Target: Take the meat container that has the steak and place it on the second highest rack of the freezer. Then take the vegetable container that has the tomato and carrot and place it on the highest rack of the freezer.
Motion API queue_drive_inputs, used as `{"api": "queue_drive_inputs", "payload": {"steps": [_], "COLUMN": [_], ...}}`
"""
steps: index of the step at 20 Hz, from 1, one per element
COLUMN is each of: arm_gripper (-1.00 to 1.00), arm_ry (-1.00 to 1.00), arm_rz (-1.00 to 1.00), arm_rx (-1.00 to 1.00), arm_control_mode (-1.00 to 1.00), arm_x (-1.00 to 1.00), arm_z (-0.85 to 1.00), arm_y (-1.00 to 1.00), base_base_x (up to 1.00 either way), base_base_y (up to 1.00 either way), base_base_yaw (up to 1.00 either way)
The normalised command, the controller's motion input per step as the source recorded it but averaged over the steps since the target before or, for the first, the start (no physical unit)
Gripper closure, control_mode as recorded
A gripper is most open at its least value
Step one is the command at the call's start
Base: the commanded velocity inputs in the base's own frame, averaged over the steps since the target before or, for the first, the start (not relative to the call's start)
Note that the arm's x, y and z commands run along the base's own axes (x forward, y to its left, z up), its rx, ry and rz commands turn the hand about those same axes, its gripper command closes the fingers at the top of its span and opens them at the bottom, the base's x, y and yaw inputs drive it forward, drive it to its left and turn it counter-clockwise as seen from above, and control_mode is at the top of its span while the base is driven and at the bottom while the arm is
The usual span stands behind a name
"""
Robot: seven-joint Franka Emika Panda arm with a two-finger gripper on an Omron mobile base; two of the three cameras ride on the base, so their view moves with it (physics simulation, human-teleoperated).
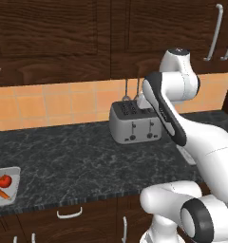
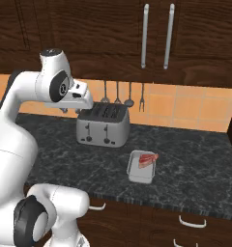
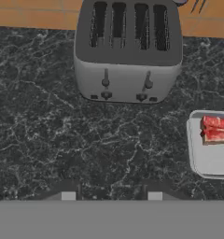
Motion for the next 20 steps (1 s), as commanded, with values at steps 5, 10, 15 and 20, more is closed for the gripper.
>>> {"api": "queue_drive_inputs", "payload": {"steps": [5, 10, 15, 20], "arm_gripper": [-1.00, -1.00, -1.00, -1.00], "arm_ry": [-0.20, -0.20, -0.02, 0.36], "arm_rz": [-0.14, -0.48, -0.65, -0.50], "arm_rx": [0.06, 0.02, 0.01, 0.38], "arm_control_mode": [-1.00, -1.00, -1.00, -1.00], "arm_x": [-0.56, -0.64, -0.09, -0.15], "arm_z": [0.00, 0.00, 0.00, -0.58], "arm_y": [-0.41, -0.69, -0.87, -1.00], "base_base_x": [0.00, 0.00, 0.00, 0.00], "base_base_y": [0.00, 0.00, 0.00, 0.00], "base_base_yaw": [0.00, 0.00, 0.00, 0.00]}}
